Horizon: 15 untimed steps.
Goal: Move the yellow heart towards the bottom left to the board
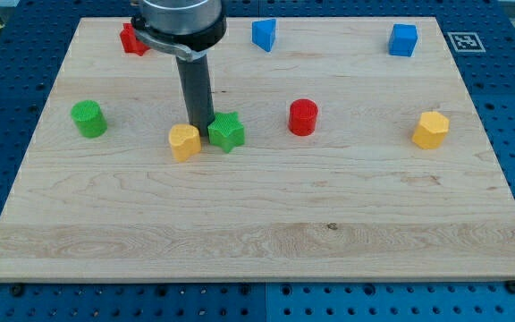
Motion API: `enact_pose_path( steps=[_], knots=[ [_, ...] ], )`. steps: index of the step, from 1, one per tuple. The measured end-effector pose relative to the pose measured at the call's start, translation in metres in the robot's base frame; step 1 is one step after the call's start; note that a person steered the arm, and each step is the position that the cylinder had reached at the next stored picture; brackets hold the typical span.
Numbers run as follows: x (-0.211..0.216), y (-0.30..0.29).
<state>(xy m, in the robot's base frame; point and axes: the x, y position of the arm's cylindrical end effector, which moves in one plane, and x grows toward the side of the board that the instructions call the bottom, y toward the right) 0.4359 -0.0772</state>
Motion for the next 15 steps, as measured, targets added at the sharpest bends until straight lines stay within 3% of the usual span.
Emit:
enact_pose_path(
  steps=[3, 5, 6, 8, 10, 13, 15],
  knots=[
    [0.047, -0.010],
    [0.021, -0.049],
    [0.037, -0.073],
    [0.062, -0.045],
    [0.102, -0.083],
    [0.139, -0.039],
    [0.157, -0.078]
  ],
)
